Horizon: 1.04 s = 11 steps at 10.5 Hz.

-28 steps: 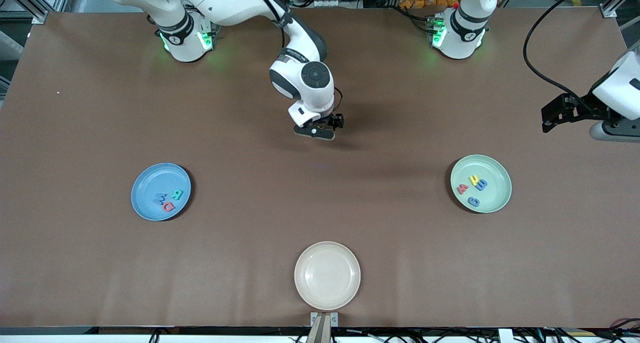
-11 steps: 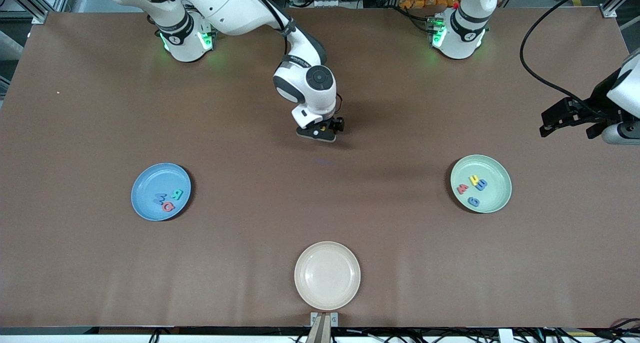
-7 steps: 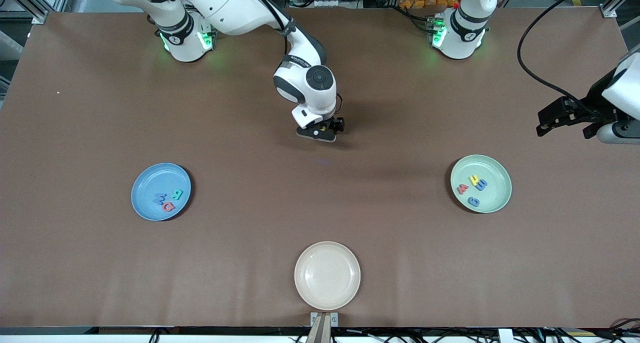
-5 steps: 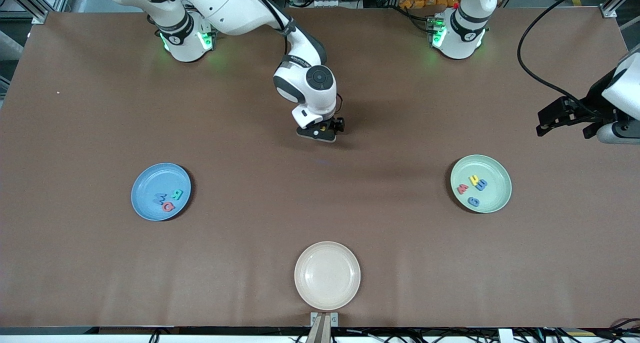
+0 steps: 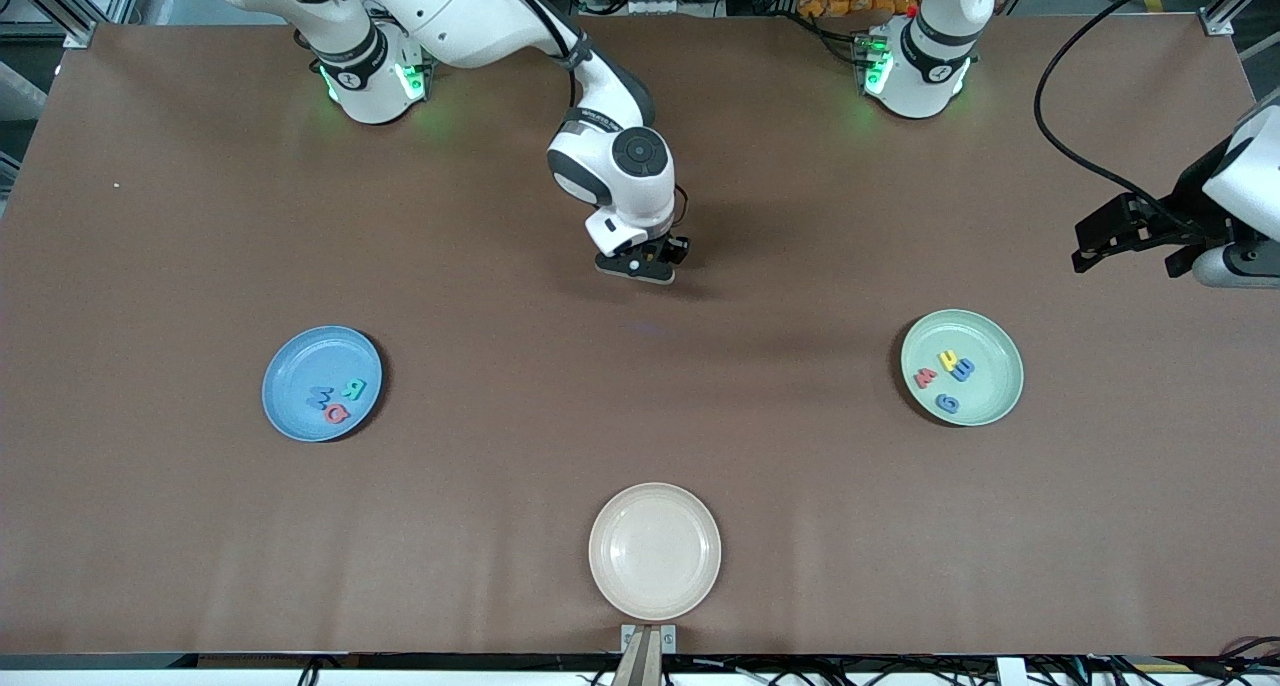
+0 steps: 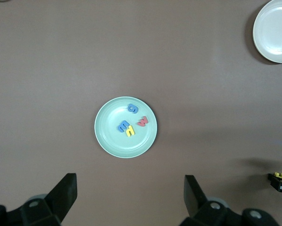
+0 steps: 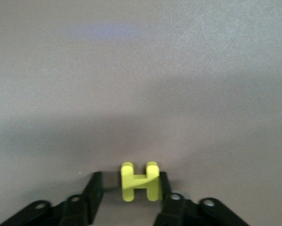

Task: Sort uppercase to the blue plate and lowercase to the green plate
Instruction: 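Lower the right gripper and grasp the yellow H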

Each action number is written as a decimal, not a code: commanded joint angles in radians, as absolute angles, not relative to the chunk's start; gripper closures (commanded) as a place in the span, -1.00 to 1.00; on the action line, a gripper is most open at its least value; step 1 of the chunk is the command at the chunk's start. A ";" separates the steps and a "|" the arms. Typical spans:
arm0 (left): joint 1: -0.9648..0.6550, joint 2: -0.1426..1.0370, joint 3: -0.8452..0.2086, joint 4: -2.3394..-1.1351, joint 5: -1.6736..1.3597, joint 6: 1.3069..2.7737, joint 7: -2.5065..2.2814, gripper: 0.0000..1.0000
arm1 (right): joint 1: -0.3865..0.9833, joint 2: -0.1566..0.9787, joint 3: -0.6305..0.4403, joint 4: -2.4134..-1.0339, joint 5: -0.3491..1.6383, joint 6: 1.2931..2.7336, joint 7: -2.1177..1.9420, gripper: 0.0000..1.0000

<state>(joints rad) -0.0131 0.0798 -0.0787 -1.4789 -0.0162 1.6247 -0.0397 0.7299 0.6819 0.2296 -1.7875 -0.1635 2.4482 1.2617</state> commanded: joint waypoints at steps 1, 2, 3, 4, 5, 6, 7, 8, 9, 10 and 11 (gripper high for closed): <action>-0.014 0.060 -0.080 -1.491 -0.031 1.620 -0.054 -1.00 | 0.730 0.692 0.232 -1.789 -0.196 2.451 1.293 1.00; -0.014 0.058 -0.081 -1.491 -0.031 1.620 -0.054 -1.00 | 0.730 0.690 0.232 -1.789 -0.196 2.451 1.292 1.00; -0.014 0.060 -0.081 -1.491 -0.031 1.620 -0.054 -1.00 | 0.726 0.687 0.232 -1.787 -0.196 2.450 1.292 1.00; -0.014 0.060 -0.087 -1.491 -0.031 1.620 -0.054 -1.00 | 0.716 0.675 0.230 -1.783 -0.196 2.448 1.287 1.00; -0.012 0.060 -0.090 -1.491 -0.031 1.620 -0.054 -1.00 | 0.707 0.666 0.226 -1.772 -0.198 2.444 1.279 1.00; -0.012 0.060 -0.091 -1.491 -0.031 1.620 -0.054 -1.00 | 0.689 0.660 0.215 -1.761 -0.218 2.441 1.247 1.00; -0.012 0.060 -0.091 -1.491 -0.031 1.620 -0.054 -1.00 | 0.655 0.649 0.210 -1.758 -0.224 2.441 1.195 1.00; -0.012 0.058 -0.091 -1.491 -0.031 1.618 -0.054 -1.00 | 0.622 0.632 0.209 -1.759 -0.222 2.438 1.121 1.00; -0.012 0.058 -0.091 -1.491 -0.031 1.618 -0.054 -1.00 | 0.588 0.617 0.192 -1.759 -0.219 2.434 1.048 1.00; -0.012 0.058 -0.091 -1.491 -0.031 1.618 -0.054 -1.00 | 0.574 0.615 0.167 -1.759 -0.213 2.434 0.982 1.00; -0.014 0.058 -0.092 -1.491 -0.031 1.617 -0.052 -1.00 | 0.565 0.612 0.140 -1.756 -0.209 2.433 0.927 1.00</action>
